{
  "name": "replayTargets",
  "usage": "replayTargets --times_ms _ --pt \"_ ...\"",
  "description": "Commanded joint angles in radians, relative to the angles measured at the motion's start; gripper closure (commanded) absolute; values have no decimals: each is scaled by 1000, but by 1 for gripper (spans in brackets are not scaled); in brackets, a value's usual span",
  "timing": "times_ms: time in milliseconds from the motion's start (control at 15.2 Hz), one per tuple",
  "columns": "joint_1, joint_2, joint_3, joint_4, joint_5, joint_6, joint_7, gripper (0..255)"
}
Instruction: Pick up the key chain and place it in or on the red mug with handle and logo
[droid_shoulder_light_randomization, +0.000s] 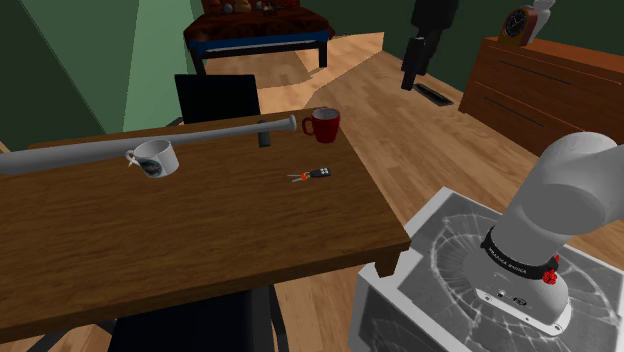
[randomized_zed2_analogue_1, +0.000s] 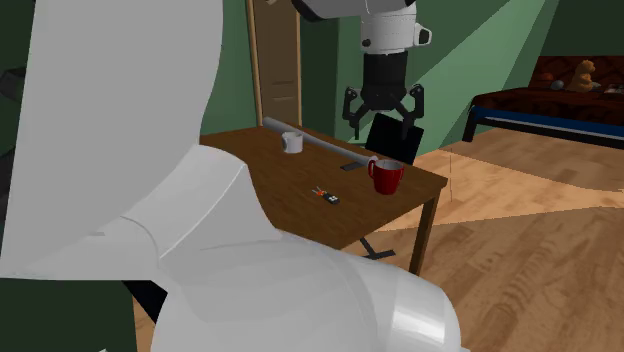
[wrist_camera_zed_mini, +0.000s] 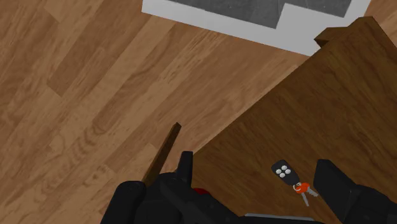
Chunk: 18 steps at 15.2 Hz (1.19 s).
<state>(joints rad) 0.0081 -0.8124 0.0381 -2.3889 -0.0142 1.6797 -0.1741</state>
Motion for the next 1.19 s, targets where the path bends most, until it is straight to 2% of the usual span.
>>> replayTargets --times_ms 0,528,1122 --pt "0 0 0 0 0 0 0 0" --pt "68 255 30 7 14 202 -89 0" --pt "132 566 80 88 13 381 -180 0"
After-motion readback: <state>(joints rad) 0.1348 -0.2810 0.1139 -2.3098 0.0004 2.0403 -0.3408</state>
